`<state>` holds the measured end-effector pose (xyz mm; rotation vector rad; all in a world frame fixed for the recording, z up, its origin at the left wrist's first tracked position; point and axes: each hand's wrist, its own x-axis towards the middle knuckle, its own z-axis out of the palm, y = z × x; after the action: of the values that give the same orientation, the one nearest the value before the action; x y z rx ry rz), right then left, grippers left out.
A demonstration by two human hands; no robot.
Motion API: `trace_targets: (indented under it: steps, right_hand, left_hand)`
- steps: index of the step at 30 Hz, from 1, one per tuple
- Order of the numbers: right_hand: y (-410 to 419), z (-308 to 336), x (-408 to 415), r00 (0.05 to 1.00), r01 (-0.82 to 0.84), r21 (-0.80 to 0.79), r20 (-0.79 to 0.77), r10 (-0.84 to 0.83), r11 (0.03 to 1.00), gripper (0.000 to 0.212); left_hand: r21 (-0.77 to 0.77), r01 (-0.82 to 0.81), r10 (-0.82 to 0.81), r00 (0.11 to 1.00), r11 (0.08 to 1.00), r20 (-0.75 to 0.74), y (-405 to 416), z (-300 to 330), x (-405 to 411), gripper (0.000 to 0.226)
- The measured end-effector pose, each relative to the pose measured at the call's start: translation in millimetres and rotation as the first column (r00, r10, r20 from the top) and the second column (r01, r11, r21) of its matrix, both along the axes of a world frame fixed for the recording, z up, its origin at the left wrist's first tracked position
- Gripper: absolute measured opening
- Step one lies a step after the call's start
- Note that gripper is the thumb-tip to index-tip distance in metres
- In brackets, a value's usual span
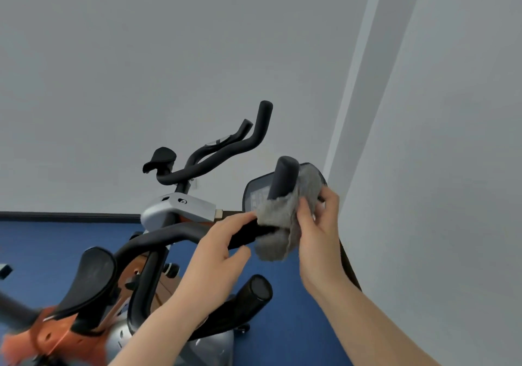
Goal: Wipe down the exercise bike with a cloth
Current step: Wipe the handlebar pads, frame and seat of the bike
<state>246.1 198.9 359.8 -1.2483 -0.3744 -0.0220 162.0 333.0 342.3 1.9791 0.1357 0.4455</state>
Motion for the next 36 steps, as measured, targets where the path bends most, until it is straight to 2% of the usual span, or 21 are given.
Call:
trace_targets:
  steps: [2, 5, 6, 7, 9, 10, 12, 16, 18, 20, 21, 22, 25, 29, 34, 36]
  right_hand:
    - [-5.8, -0.7, -3.3, 0.998, 0.0, 0.051, -0.07, 0.003, 0.999, 0.023]
    - [-11.1, 32.1, 5.4, 0.975, 0.146, 0.087, 0.155, -0.158, 0.985, 0.025]
    - [-8.7, 44.3, 4.0, 0.959, 0.141, 0.102, 0.234, -0.162, 0.985, 0.026]
    - [-4.5, 49.7, 0.3, 0.938, 0.135, 0.073, 0.313, -0.152, 0.988, 0.027]
    - [3.7, 47.9, -12.6, 0.851, 0.231, -0.144, 0.509, -0.128, 0.962, 0.029]
    - [5.3, 41.4, -17.1, 0.789, 0.311, -0.27, 0.608, -0.089, 0.911, 0.031]
    - [2.8, 33.2, -20.2, 0.727, 0.384, -0.409, 0.687, 0.002, 0.828, 0.035]
    - [-0.3, 49.4, -15.2, 0.618, 0.543, -0.373, 0.784, -0.059, 0.752, 0.035]
    - [13.3, 53.0, -22.2, 0.631, 0.582, -0.536, 0.772, 0.075, 0.612, 0.037]
    - [30.3, 57.6, -29.4, 0.726, 0.518, -0.792, 0.606, 0.325, 0.323, 0.04]
    - [36.2, 61.9, -30.1, 0.767, 0.471, -0.857, 0.515, 0.383, 0.208, 0.039]
    - [41.0, 67.6, -31.1, 0.801, 0.42, -0.892, 0.45, 0.394, 0.165, 0.038]
    - [58.0, 72.2, -37.4, 0.851, 0.376, -0.899, 0.432, 0.3, 0.226, 0.033]
    - [86.0, 45.8, -52.9, 0.938, 0.32, -0.945, 0.325, 0.116, 0.061, 0.035]
    - [127.9, 24.1, -64.7, 0.947, 0.285, -0.945, 0.303, 0.102, 0.161, 0.034]
    - [132.3, 25.3, -61.7, 0.925, 0.379, -0.906, 0.375, -0.057, 0.186, 0.035]
  left_hand:
    - [0.014, 0.015, -0.015, 1.0, 1.0, 0.013, 0.7, 0.1, -1.0, 0.066]
    - [0.025, 0.013, -0.014, 1.0, 1.0, 0.022, 1.7, -1.1, -0.3, 0.062]
    - [0.025, 0.016, -0.016, 1.0, 1.0, 0.017, 1.2, -0.7, -1.0, 0.061]
    - [0.033, 0.027, -0.028, 1.0, 0.999, 0.011, 1.1, 0.5, -2.3, 0.06]
    - [0.107, 0.083, -0.084, 0.996, 0.991, 0.007, 4.6, 4.6, -5.7, 0.058]
    - [0.159, 0.116, -0.117, 0.993, 0.98, -0.001, 9.3, 7.1, -6.8, 0.056]
    - [0.213, 0.131, -0.125, 0.991, 0.968, -0.043, 26.6, 10.8, -6.0, 0.046]
    - [0.223, 0.112, -0.09, 0.99, 0.968, -0.108, 63.4, 11.9, -7.1, 0.032]
    - [0.27, 0.158, -0.129, 0.984, 0.95, -0.123, 77.3, 12.9, -8.6, 0.032]
    - [0.311, 0.195, -0.158, 0.977, 0.93, -0.141, 95.3, 12.7, -9.4, 0.033]
    - [0.333, 0.206, -0.162, 0.974, 0.92, -0.157, 106.2, 11.4, -10.0, 0.033]
    - [0.355, 0.212, -0.158, 0.972, 0.911, -0.175, 117.7, 9.4, -11.5, 0.033]
    - [0.378, 0.164, -0.088, 0.974, 0.911, -0.21, 154.4, -1.6, -18.4, 0.027]
    - [0.41, 0.132, -0.033, 0.97, 0.903, -0.241, 192.5, -20.7, -33.9, 0.028]
    - [0.488, 0.091, -0.072, 0.996, 0.868, -0.058, 204.8, -42.7, -44.4, 0.03]
    - [0.487, 0.052, -0.055, 0.998, 0.872, -0.008, 205.6, -49.5, -49.2, 0.03]
